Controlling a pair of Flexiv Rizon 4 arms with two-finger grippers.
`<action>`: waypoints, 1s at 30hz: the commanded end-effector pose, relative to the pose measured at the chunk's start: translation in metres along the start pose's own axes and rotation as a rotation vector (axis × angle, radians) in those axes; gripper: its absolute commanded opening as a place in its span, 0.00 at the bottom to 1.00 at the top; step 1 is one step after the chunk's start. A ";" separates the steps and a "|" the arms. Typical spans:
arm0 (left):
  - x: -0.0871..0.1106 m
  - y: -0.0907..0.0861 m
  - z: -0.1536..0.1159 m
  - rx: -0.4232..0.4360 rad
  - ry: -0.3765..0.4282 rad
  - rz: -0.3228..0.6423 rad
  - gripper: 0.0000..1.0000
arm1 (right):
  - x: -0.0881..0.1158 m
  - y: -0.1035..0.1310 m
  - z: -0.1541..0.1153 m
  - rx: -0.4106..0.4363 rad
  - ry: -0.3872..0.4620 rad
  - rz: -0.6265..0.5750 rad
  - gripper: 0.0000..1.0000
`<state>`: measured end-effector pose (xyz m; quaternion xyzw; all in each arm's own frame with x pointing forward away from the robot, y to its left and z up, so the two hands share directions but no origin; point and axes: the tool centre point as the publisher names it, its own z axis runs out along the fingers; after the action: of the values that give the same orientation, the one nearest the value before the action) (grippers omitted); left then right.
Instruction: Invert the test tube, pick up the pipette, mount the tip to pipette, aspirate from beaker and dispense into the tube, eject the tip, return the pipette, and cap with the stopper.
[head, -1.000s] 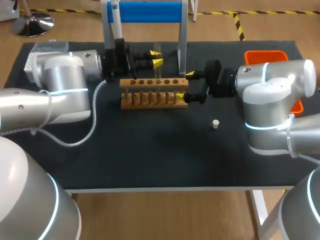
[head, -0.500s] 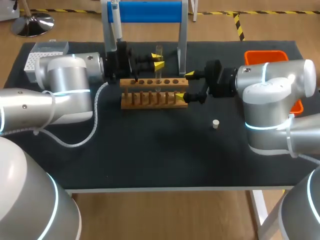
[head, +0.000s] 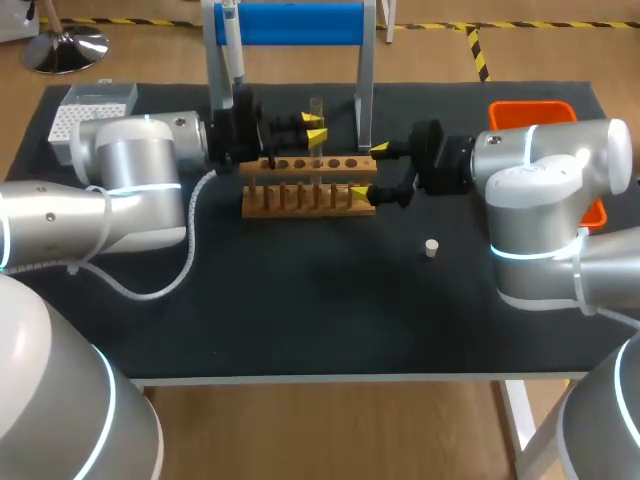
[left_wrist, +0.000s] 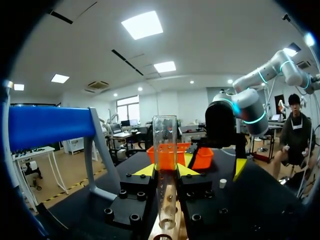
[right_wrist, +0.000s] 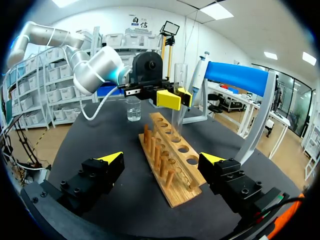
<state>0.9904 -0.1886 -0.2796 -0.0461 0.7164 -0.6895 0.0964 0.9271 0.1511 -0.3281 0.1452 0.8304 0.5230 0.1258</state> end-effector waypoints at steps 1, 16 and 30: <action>-0.002 0.006 0.001 0.002 0.000 -0.002 0.00 | 0.000 0.000 -0.001 -0.001 0.000 -0.001 1.00; -0.003 0.024 0.001 -0.009 -0.008 -0.042 0.00 | 0.000 0.000 -0.001 -0.001 0.000 -0.001 1.00; 0.009 0.002 -0.030 -0.061 -0.049 -0.038 1.00 | 0.000 0.000 -0.001 -0.001 0.000 -0.001 1.00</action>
<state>0.9926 -0.1744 -0.2976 -0.0705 0.7246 -0.6791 0.0938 0.9271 0.1511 -0.3280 0.1451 0.8304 0.5230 0.1257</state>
